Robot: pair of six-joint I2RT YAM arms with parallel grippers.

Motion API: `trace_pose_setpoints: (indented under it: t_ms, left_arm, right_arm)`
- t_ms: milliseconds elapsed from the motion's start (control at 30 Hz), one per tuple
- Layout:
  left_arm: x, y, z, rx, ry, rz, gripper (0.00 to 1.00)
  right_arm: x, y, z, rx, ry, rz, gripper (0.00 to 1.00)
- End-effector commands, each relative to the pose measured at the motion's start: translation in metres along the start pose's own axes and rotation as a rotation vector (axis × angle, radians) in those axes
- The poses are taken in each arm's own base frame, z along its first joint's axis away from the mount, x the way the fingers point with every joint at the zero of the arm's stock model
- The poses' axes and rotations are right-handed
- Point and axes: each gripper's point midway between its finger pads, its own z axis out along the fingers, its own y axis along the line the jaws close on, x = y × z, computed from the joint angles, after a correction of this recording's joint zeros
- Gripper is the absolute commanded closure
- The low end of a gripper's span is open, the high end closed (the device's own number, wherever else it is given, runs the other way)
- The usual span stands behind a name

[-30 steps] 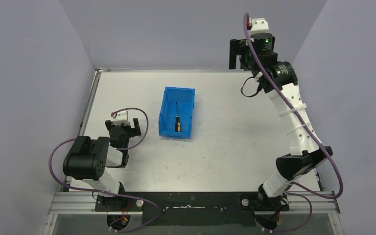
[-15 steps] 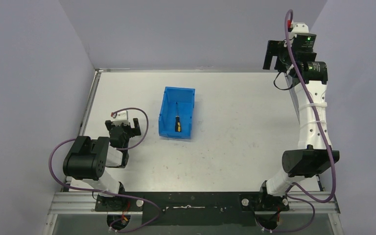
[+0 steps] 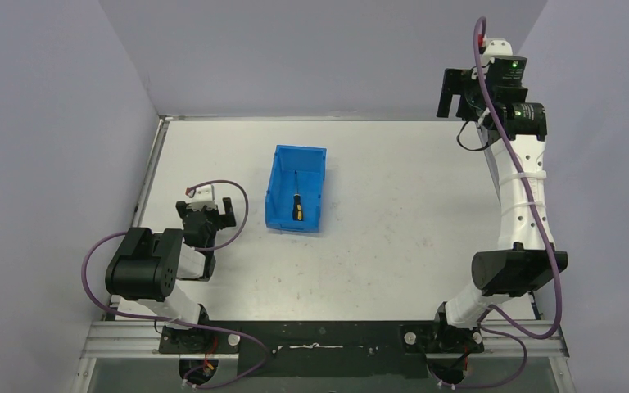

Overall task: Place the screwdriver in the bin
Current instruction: Reset both arms

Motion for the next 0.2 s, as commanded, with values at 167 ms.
trace_pose_setpoints:
  t_ms: [167]
  left_arm:
    - [-0.0241, -0.0019, 0.0076, 0.006, -0.079, -0.006, 0.03]
  right_arm:
    - [-0.0131, -0.0006, -0.0110, 0.005, -0.063, -0.010, 0.00]
